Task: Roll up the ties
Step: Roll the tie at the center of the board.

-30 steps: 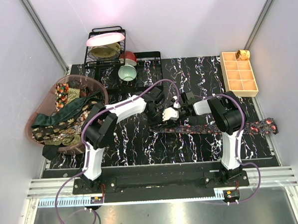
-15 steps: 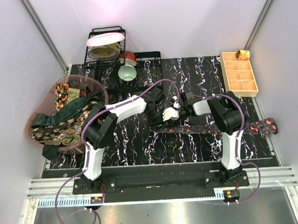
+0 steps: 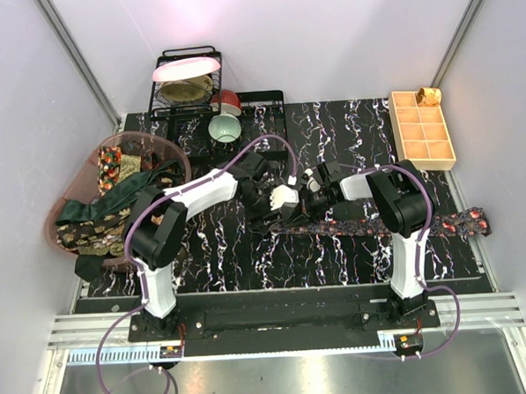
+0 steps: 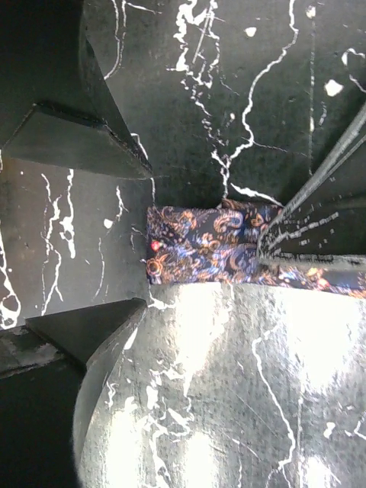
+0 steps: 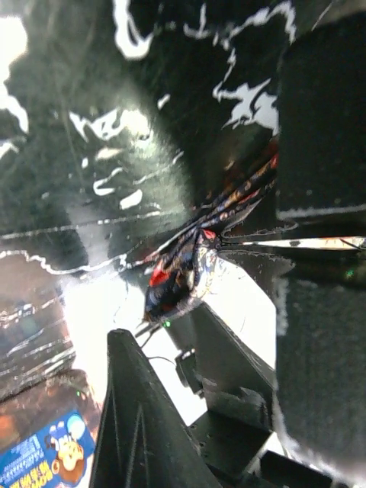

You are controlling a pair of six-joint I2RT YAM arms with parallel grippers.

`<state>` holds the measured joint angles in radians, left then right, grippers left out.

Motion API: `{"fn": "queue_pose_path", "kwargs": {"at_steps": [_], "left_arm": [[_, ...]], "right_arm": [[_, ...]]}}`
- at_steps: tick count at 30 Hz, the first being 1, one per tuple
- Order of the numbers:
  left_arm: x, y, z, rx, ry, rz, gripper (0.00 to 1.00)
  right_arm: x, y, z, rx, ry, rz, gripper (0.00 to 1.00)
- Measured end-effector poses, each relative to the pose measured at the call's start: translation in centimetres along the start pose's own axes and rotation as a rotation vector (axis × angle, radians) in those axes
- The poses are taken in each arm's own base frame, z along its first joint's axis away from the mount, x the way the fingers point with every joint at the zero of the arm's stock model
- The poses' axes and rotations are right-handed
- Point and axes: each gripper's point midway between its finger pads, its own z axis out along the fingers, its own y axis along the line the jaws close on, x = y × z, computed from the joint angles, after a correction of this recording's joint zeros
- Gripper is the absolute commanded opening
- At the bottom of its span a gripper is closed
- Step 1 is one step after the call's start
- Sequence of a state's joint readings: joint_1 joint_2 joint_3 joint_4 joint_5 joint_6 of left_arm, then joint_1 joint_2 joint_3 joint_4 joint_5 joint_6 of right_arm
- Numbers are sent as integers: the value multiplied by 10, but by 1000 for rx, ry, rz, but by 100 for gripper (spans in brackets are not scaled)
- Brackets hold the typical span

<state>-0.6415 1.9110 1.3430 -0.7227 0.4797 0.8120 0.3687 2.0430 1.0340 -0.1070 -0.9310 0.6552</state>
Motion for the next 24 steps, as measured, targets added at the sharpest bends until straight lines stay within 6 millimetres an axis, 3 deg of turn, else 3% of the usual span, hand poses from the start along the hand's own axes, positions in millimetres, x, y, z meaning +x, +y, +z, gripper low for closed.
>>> {"fn": "queue_pose_path", "kwargs": {"at_steps": [7, 11, 15, 24], "left_arm": [[-5, 1, 2, -8, -19, 16, 66], [-11, 2, 5, -20, -30, 24, 60], [-18, -3, 9, -17, -37, 41, 47], [-31, -7, 9, -12, -51, 56, 37]], "right_arm": [[-1, -8, -1, 58, -10, -8, 0], [0, -8, -2, 66, -9, -6, 0], [0, -9, -2, 68, -8, -5, 0], [0, -9, -2, 71, -6, -4, 0]]}}
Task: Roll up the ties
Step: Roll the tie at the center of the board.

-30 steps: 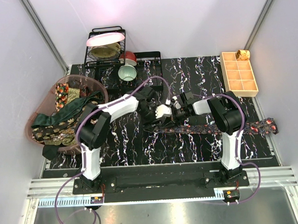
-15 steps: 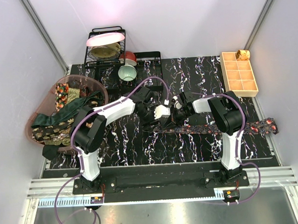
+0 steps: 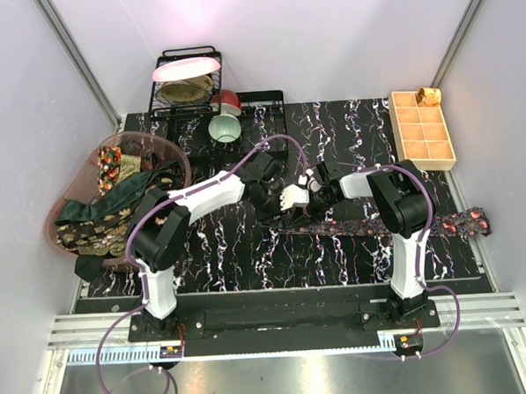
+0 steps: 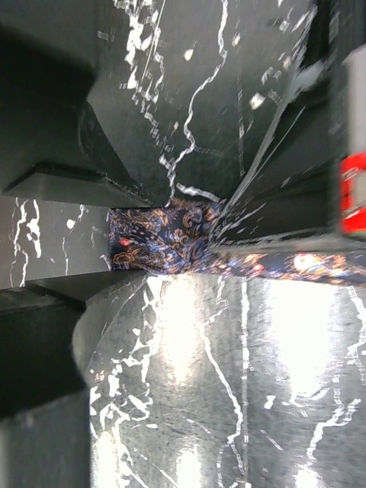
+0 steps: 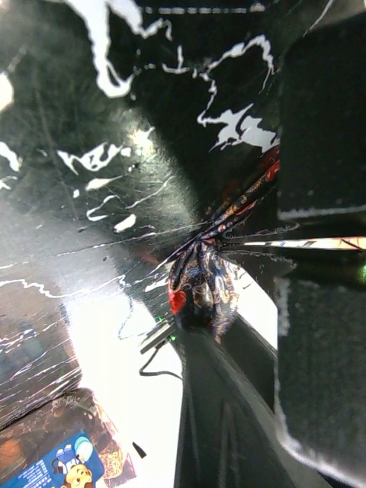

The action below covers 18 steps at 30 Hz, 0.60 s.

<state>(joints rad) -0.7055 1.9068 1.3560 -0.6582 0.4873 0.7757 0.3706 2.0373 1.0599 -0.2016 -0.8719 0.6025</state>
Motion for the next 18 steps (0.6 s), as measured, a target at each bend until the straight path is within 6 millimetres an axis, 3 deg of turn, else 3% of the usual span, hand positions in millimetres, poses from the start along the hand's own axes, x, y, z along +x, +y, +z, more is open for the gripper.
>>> {"fn": "queue_pose_path", "kwargs": {"at_steps": [6, 14, 17, 18], "left_arm": [[-21, 4, 4, -3, -26, 13, 36], [-17, 7, 26, 26, 5, -14, 36], [-13, 5, 30, 34, 21, -18, 36], [-13, 5, 30, 32, 25, -16, 36]], "right_arm": [[0, 0, 0, 0, 1, 0, 0], [0, 0, 0, 0, 1, 0, 0], [0, 0, 0, -1, 1, 0, 6], [0, 0, 0, -2, 2, 0, 14]]}}
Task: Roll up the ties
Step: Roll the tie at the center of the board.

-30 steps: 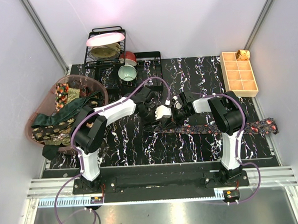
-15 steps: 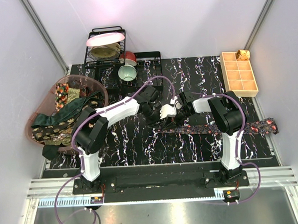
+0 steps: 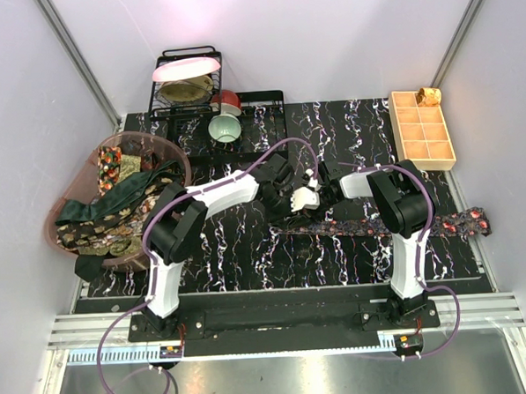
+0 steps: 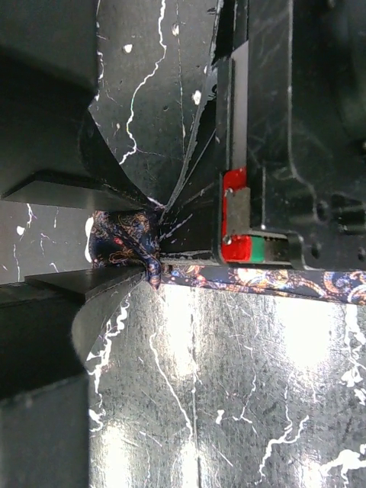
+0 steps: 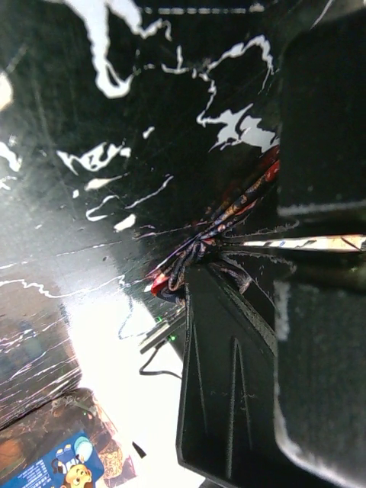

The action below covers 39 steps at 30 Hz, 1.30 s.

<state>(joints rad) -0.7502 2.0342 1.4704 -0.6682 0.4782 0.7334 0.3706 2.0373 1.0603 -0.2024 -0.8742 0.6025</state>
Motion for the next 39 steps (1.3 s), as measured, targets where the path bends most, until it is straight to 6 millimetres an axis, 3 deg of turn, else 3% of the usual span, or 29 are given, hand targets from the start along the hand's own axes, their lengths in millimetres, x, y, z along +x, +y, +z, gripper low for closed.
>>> {"fn": "queue_pose_path", "kwargs": {"at_steps": [4, 14, 26, 39], "left_arm": [[2, -1, 0, -2, 18, 11, 35], [8, -4, 2, 5, 36, 23, 34], [8, -4, 2, 7, 35, 24, 34], [12, -6, 0, 16, 47, 23, 34]], "right_arm": [[1, 2, -2, -1, 1, 11, 26], [3, 25, -25, -33, -31, -10, 28], [3, 12, -11, -23, -8, 8, 27], [4, 17, -4, -45, -7, -6, 29]]}}
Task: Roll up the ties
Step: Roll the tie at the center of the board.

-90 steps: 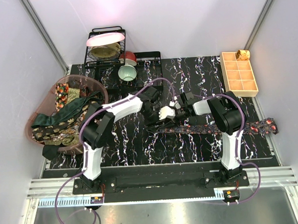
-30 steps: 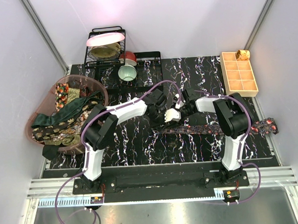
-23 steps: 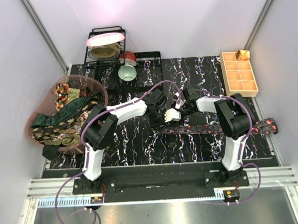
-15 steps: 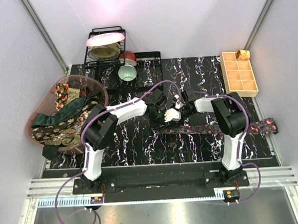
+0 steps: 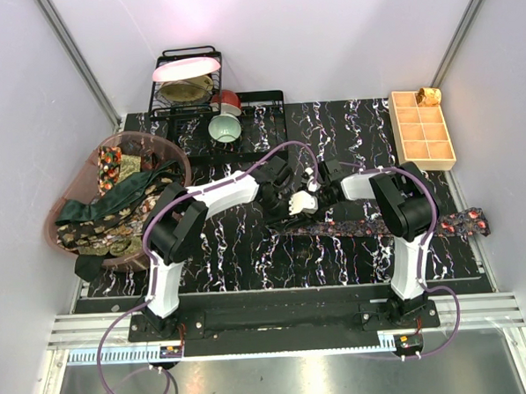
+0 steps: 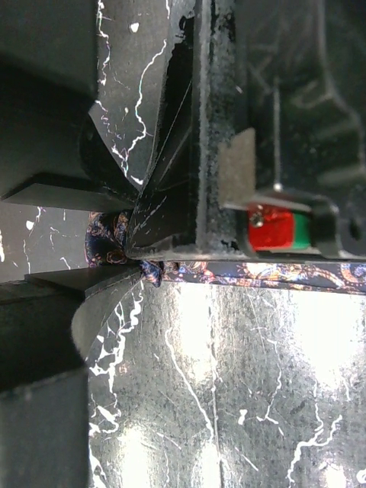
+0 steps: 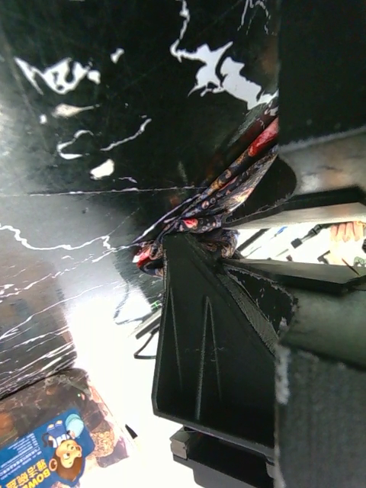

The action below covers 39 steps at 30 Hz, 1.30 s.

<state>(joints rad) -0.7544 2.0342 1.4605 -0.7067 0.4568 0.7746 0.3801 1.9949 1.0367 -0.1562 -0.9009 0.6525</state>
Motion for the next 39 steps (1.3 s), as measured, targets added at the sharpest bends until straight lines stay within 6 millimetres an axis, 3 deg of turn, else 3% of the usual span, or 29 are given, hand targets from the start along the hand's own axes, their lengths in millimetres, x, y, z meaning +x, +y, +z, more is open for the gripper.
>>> {"fn": "queue_pose_path", "kwargs": {"at_steps": [15, 21, 25, 33, 39], "left_arm": [[2, 3, -3, 4, -6, -10, 34], [2, 1, -4, 13, -10, -14, 34], [2, -2, -4, 26, -12, -19, 34], [3, -2, -5, 33, -19, -29, 56], [8, 10, -18, 3, -43, -53, 65]], "right_arm": [[0, 9, 3, -84, -33, 29, 27], [0, 6, 7, -79, -29, 34, 0], [2, 1, 8, -60, -21, 47, 0], [3, -9, 8, 2, -23, 39, 0], [3, -13, 6, 35, -20, 33, 0]]}}
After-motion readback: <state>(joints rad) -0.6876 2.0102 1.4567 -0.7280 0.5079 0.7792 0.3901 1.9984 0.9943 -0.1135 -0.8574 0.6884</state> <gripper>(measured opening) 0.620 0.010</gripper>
